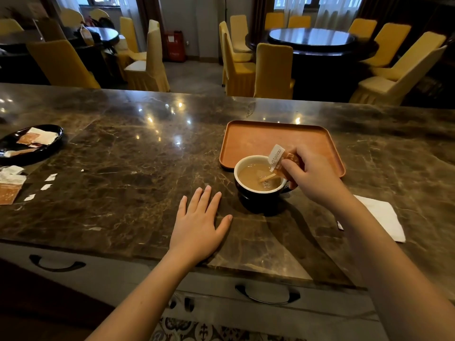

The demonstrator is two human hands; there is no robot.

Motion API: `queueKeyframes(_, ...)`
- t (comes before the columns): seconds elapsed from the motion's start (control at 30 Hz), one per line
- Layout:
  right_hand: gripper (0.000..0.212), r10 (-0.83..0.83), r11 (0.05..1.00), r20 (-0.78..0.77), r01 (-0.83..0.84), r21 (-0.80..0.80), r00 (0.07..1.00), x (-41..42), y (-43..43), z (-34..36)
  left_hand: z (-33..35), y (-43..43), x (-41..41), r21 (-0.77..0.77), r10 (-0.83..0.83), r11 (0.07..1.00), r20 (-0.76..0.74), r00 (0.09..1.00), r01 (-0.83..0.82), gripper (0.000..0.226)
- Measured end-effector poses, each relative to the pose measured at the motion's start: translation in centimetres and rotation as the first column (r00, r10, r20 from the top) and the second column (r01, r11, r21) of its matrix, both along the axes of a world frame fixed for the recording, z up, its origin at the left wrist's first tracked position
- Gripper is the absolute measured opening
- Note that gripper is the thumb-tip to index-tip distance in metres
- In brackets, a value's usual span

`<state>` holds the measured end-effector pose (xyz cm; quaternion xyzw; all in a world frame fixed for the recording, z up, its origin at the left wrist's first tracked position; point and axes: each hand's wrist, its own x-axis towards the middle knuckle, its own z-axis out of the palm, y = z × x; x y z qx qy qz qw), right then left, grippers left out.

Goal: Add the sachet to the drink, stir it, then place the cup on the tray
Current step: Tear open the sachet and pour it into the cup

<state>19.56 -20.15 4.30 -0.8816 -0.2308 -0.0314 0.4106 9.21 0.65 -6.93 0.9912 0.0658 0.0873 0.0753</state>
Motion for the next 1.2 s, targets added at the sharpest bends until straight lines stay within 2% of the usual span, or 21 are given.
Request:
queueKeyframes(0.8, 0.006, 0.033, 0.996, 0.179, -0.016, -0.092, 0.983, 0.9, 1.6, -0.7, 0.1, 0.0, 0.0, -0.012, 0.005, 1.0, 0.017, 1.0, -0.004, 0.068)
queueKeyframes(1.2, 0.011, 0.068, 0.987, 0.18, -0.04, -0.153, 0.981, 0.6, 1.8, 0.0, 0.1, -0.2, -0.1, -0.02, 0.005, 1.0, 0.035, 0.999, -0.004, 0.067)
